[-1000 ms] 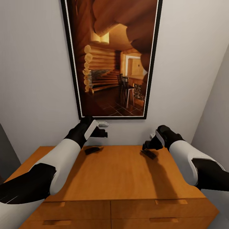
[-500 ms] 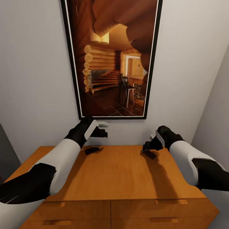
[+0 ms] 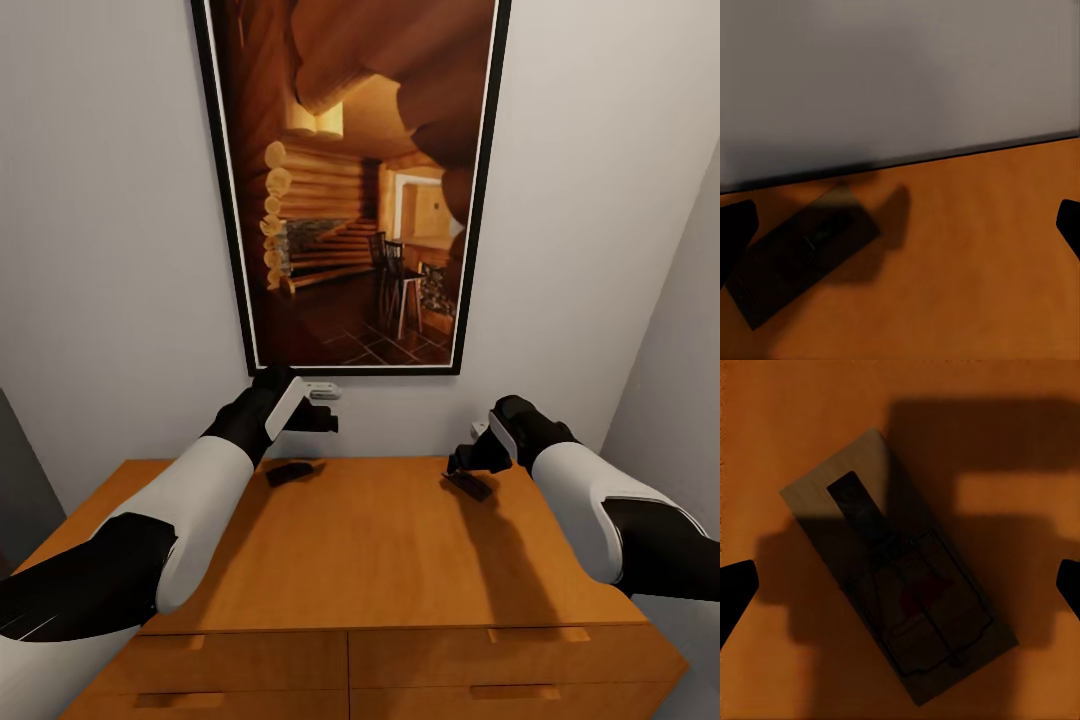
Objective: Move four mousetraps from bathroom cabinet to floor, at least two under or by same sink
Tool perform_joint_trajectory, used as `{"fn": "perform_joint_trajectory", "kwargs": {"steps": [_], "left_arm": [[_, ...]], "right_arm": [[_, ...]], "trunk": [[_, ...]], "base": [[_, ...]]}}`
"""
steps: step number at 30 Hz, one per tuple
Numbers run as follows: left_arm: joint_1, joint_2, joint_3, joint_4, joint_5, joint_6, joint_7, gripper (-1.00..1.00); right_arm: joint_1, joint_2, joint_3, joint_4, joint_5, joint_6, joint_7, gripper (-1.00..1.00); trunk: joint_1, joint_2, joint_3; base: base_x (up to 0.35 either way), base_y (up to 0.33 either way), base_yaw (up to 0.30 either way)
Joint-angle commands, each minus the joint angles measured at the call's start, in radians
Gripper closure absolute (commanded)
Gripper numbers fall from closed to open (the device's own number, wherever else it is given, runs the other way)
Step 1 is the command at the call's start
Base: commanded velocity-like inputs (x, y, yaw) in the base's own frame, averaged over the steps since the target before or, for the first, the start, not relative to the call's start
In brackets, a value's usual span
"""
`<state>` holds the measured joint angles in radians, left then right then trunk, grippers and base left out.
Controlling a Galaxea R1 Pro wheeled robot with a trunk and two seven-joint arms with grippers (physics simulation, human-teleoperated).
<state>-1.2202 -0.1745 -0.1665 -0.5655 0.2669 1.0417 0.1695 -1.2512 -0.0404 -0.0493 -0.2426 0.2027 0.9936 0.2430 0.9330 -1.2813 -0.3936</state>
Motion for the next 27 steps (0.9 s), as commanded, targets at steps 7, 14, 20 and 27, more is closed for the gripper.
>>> {"fn": "perform_joint_trajectory", "kwargs": {"steps": [7, 14, 20, 27], "left_arm": [[-0.001, 0.000, -0.002, -0.001, 0.010, 0.002, 0.010, -1.00], [-0.001, 0.000, -0.002, -0.001, 0.010, 0.002, 0.010, -1.00], [-0.001, 0.000, -0.002, -0.001, 0.010, 0.001, 0.010, -1.00], [-0.001, 0.000, -0.002, -0.001, 0.011, 0.001, 0.010, -1.00]], "right_arm": [[0.000, 0.000, -0.005, -0.001, 0.011, 0.004, 0.007, -1.00], [0.000, -0.001, -0.004, -0.001, 0.011, 0.005, 0.008, -1.00], [0.000, -0.001, -0.004, -0.001, 0.011, 0.006, 0.008, -1.00], [0.000, 0.000, -0.004, -0.007, 0.011, 0.006, 0.008, -1.00]], "trunk": [[0.000, -0.001, -0.001], [0.000, -0.001, -0.001], [0.019, -0.036, -0.017], [0.046, -0.085, -0.039]], "base": [[0.000, 0.000, 0.000], [0.000, 0.000, 0.000], [0.000, 0.000, 0.000], [0.000, 0.000, 0.000]]}}
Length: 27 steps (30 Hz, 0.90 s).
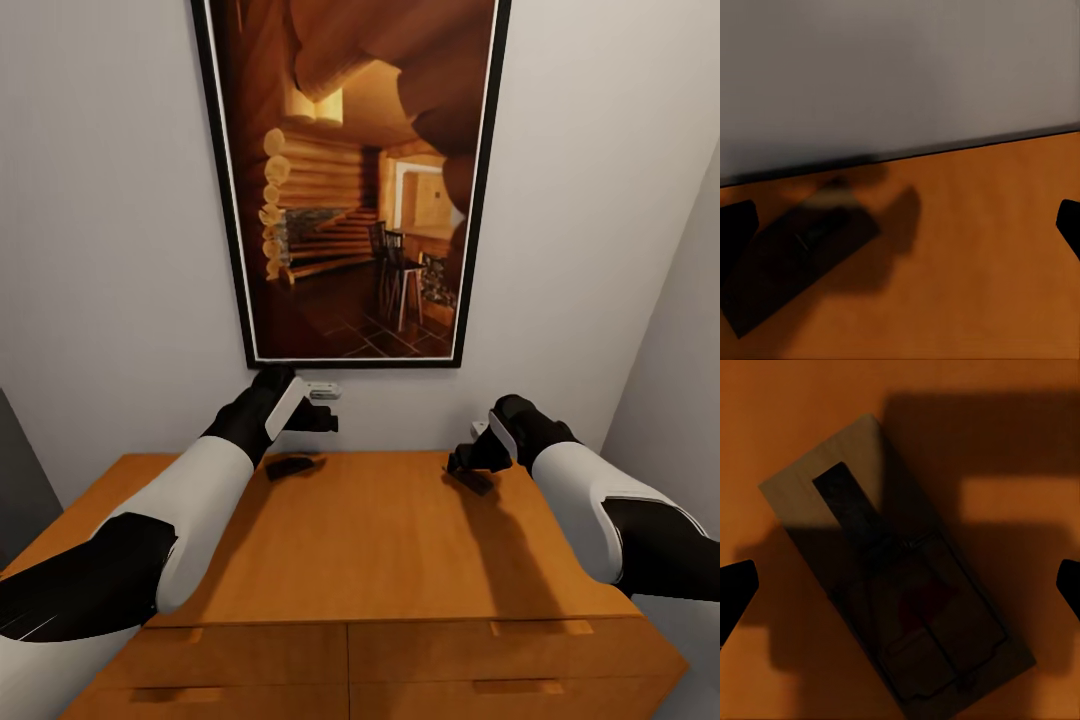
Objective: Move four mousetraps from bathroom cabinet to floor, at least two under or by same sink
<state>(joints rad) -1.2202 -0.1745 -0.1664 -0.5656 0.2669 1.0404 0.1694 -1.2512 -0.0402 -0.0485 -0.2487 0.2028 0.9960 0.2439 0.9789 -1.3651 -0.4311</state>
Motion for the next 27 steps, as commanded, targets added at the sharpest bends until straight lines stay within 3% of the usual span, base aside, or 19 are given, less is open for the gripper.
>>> {"fn": "perform_joint_trajectory", "kwargs": {"steps": [1, 7, 27], "left_arm": [[-0.001, 0.000, -0.002, -0.001, 0.011, 0.003, 0.010, -1.00], [-0.001, 0.000, -0.002, 0.000, 0.011, 0.003, 0.010, -1.00], [-0.001, 0.000, -0.004, -0.001, 0.009, 0.001, 0.010, -1.00]], "right_arm": [[-0.001, 0.000, -0.005, -0.002, 0.010, 0.004, 0.007, -1.00], [-0.001, 0.000, -0.005, -0.005, 0.010, 0.004, 0.008, -1.00], [-0.001, 0.002, -0.004, -0.006, 0.011, 0.002, 0.007, -1.00]], "trunk": [[0.004, -0.008, -0.004], [0.027, -0.050, -0.023], [0.027, -0.050, -0.023]], "base": [[0.000, 0.000, 0.000], [0.000, 0.000, 0.000], [0.000, 0.000, 0.000]]}}
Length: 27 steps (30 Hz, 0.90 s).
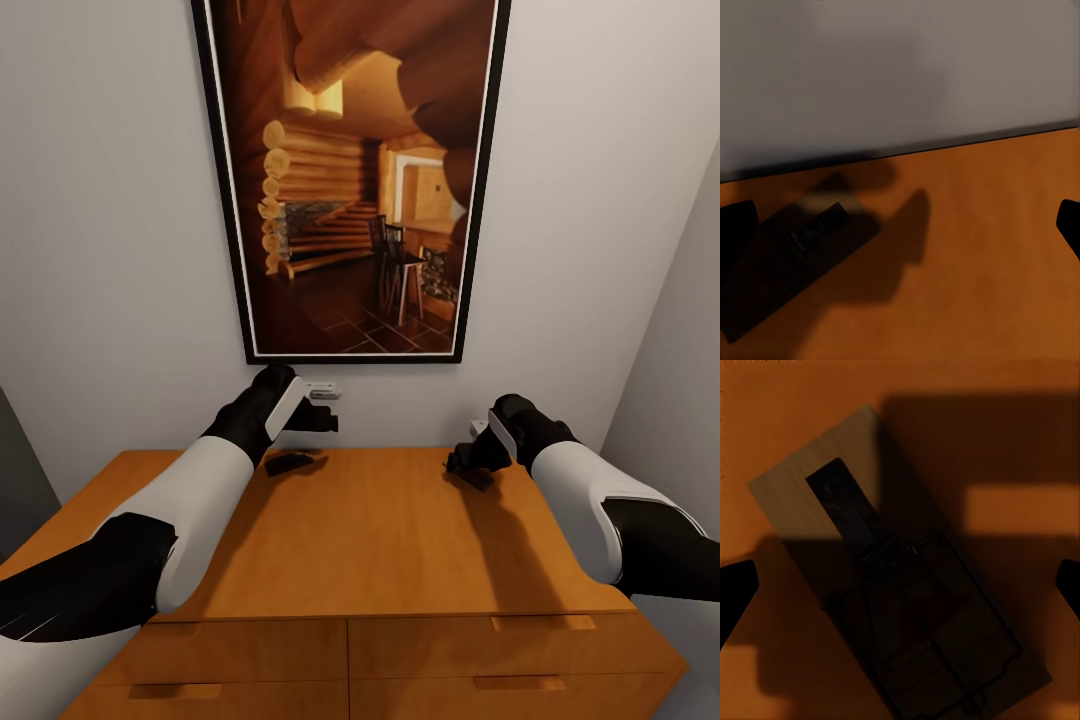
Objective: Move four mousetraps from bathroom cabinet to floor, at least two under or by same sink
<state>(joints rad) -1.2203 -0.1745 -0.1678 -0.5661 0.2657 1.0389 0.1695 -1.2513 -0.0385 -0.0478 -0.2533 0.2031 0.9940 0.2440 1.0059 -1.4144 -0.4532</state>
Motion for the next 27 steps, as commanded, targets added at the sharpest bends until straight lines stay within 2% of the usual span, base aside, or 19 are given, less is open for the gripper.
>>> {"fn": "perform_joint_trajectory", "kwargs": {"steps": [1, 27], "left_arm": [[-0.001, 0.000, -0.002, -0.001, 0.011, 0.003, 0.010, -1.00], [-0.001, 0.000, -0.002, -0.001, 0.010, 0.003, 0.010, -1.00]], "right_arm": [[0.000, 0.000, -0.005, -0.001, 0.010, 0.003, 0.007, -1.00], [0.000, 0.000, -0.001, -0.001, 0.017, -0.001, 0.001, -1.00]], "trunk": [[0.000, -0.001, -0.001], [0.000, -0.001, -0.001]], "base": [[0.000, 0.000, 0.000], [0.000, 0.000, 0.000]]}}
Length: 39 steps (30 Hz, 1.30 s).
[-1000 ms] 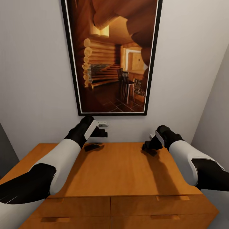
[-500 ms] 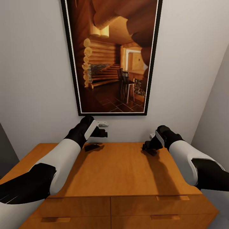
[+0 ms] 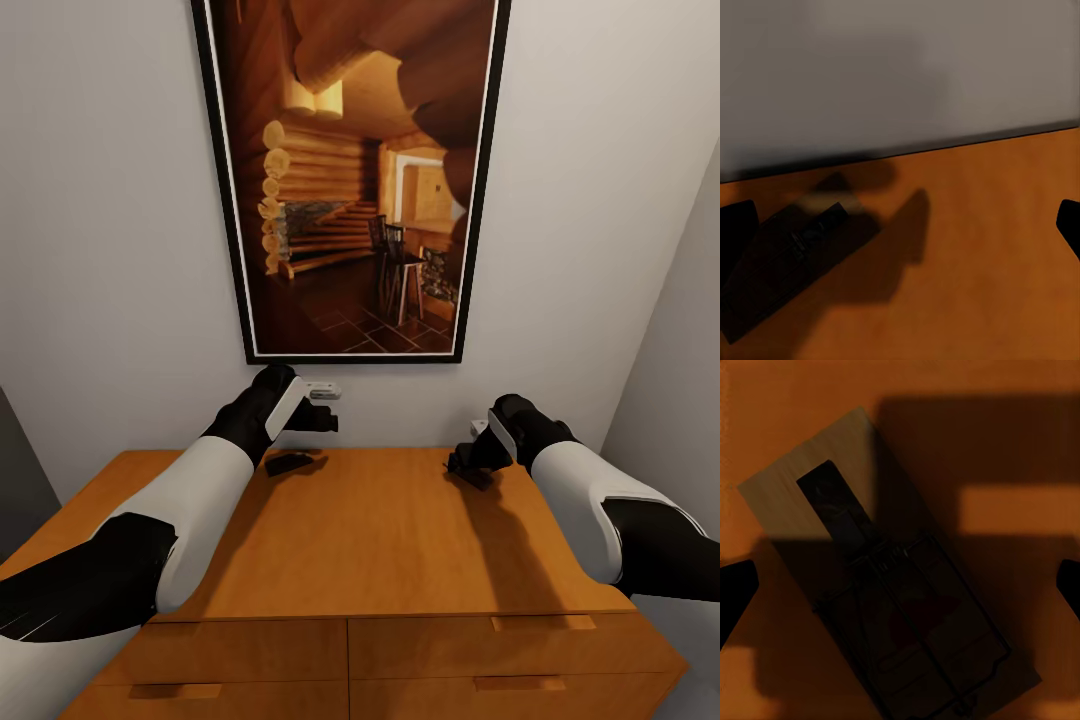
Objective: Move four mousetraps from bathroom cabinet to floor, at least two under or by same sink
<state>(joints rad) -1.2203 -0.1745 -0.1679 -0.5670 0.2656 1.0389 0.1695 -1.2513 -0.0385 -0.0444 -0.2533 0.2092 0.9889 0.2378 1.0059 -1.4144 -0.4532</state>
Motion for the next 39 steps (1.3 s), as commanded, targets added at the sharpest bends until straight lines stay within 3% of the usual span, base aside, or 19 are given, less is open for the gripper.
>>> {"fn": "perform_joint_trajectory", "kwargs": {"steps": [1, 37, 38, 39], "left_arm": [[-0.001, 0.000, -0.002, -0.001, 0.011, 0.003, 0.010, -1.00], [-0.001, 0.000, -0.002, -0.001, 0.011, 0.003, 0.010, -1.00], [-0.001, 0.000, -0.002, -0.001, 0.011, 0.003, 0.010, -1.00], [-0.001, 0.000, -0.002, -0.001, 0.011, 0.003, 0.010, -1.00]], "right_arm": [[0.000, 0.000, -0.005, -0.001, 0.010, 0.004, 0.008, -1.00], [0.000, -0.001, -0.013, 0.017, 0.000, -0.016, 0.008, -1.00], [0.000, -0.001, -0.013, 0.017, 0.000, -0.018, 0.008, 1.00], [0.000, -0.001, -0.013, 0.018, -0.001, -0.019, 0.008, 1.00]], "trunk": [[0.000, -0.001, -0.001], [0.000, -0.001, -0.001], [0.000, -0.001, -0.001], [0.000, -0.001, -0.001]], "base": [[0.000, 0.000, 0.000], [0.000, 0.000, 0.000], [0.000, 0.000, 0.000], [0.000, 0.000, 0.000]]}}
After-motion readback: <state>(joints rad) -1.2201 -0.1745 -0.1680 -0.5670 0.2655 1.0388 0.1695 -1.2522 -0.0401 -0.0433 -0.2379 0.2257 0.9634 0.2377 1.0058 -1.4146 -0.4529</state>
